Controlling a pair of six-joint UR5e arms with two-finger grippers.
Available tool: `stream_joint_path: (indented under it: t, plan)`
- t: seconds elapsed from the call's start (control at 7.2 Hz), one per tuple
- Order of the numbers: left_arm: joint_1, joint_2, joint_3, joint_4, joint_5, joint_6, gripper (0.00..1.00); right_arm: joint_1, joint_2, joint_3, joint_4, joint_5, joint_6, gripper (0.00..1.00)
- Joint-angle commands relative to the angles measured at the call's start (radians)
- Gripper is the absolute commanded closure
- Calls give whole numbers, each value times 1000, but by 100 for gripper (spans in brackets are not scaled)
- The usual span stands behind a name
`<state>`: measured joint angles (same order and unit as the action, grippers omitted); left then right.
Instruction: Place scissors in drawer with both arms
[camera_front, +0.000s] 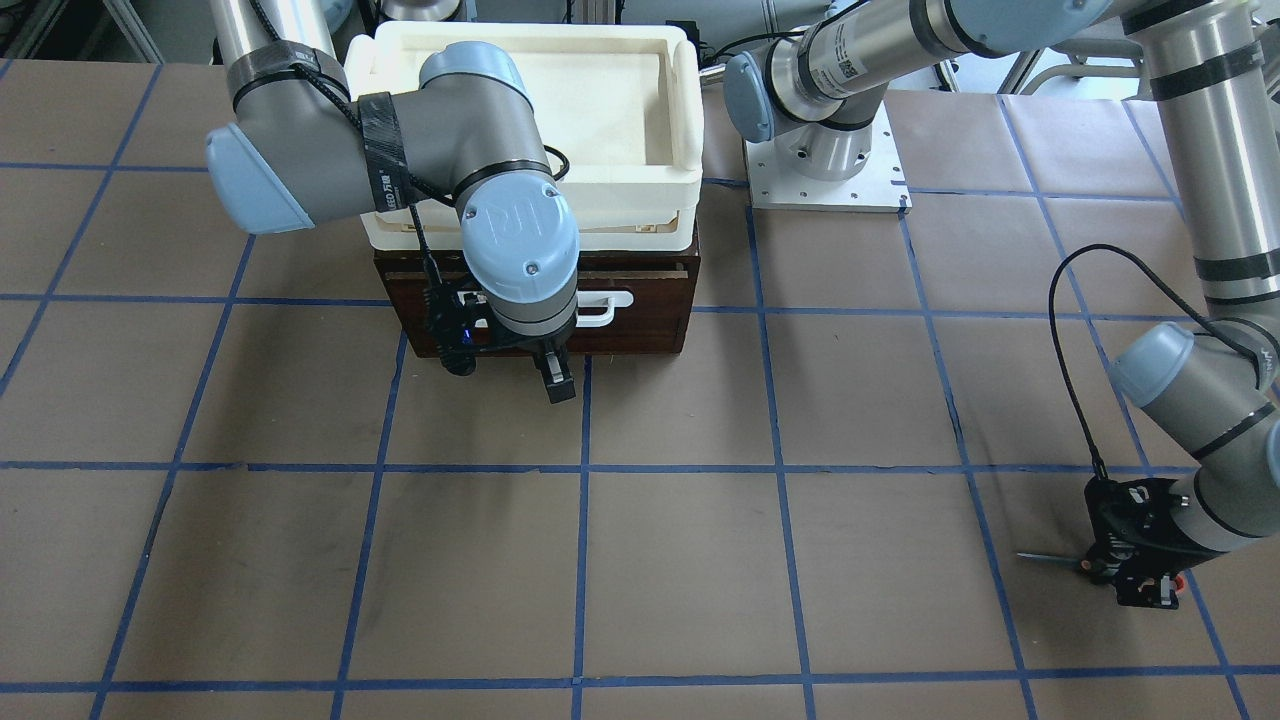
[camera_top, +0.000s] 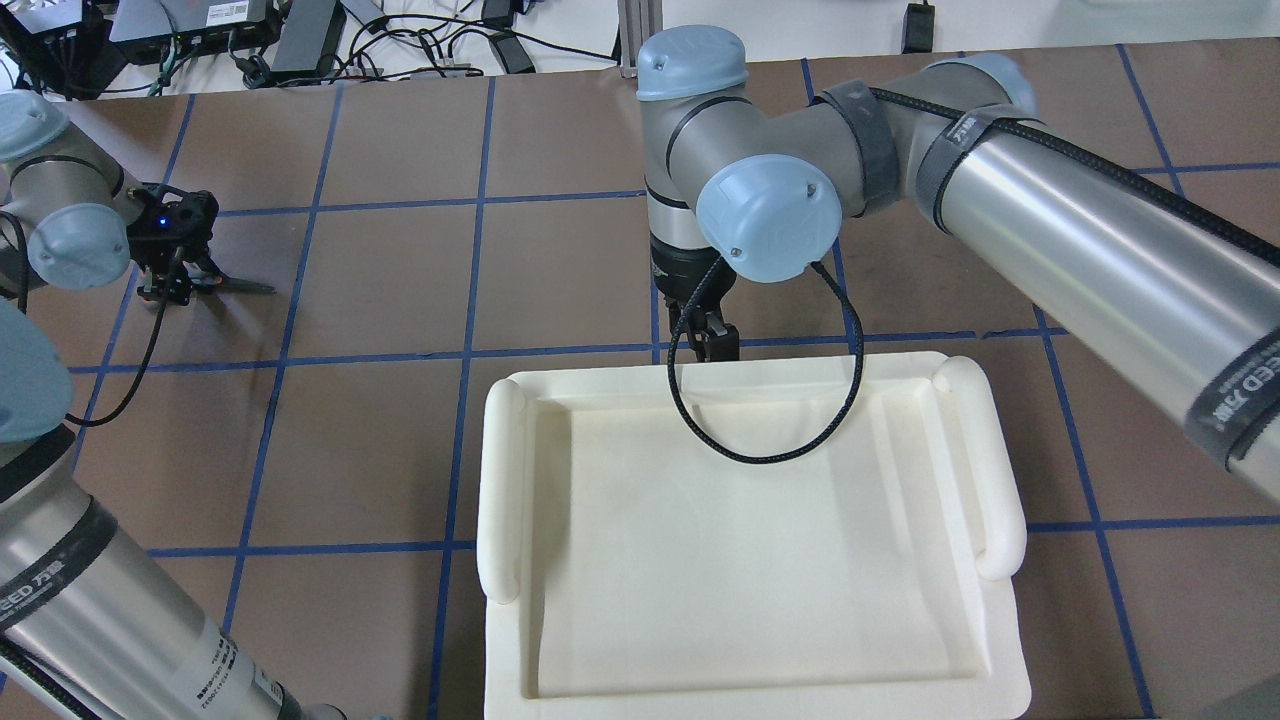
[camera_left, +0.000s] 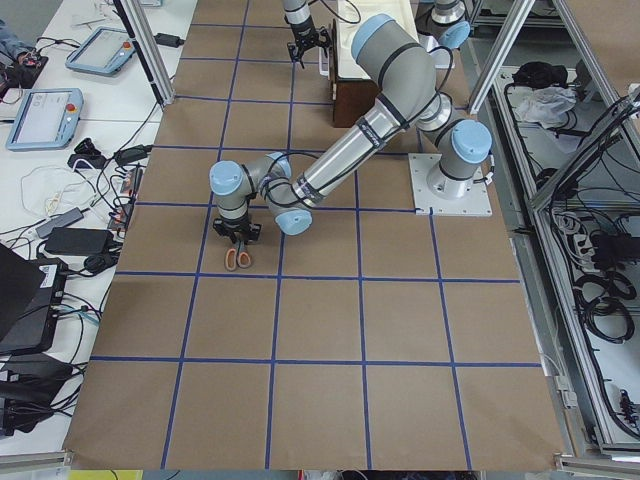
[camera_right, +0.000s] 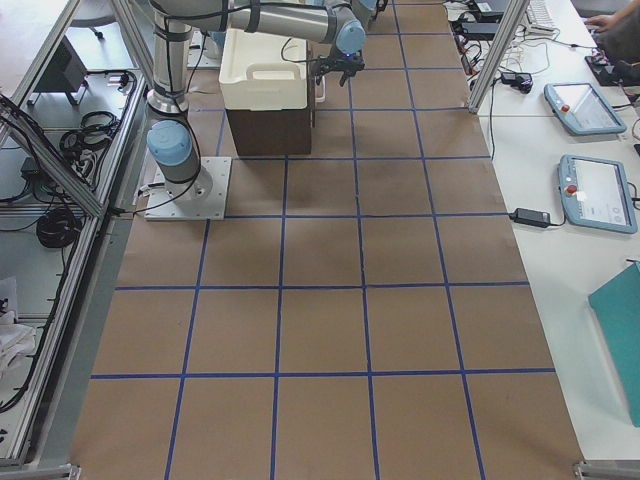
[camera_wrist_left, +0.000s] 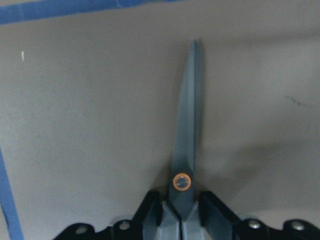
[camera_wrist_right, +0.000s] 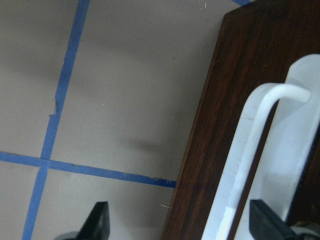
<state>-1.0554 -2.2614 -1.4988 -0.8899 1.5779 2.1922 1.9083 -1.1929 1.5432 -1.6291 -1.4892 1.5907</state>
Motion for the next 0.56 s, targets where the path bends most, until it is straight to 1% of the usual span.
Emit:
stream_joint_path:
  t: [0.0, 0.42]
  plan:
    - [0, 6, 0, 0, 1, -3, 93, 0, 10, 0, 0, 1, 0, 0]
    - [0, 23, 0, 0, -7, -14, 95, 0, 26, 0, -2, -2, 0, 0]
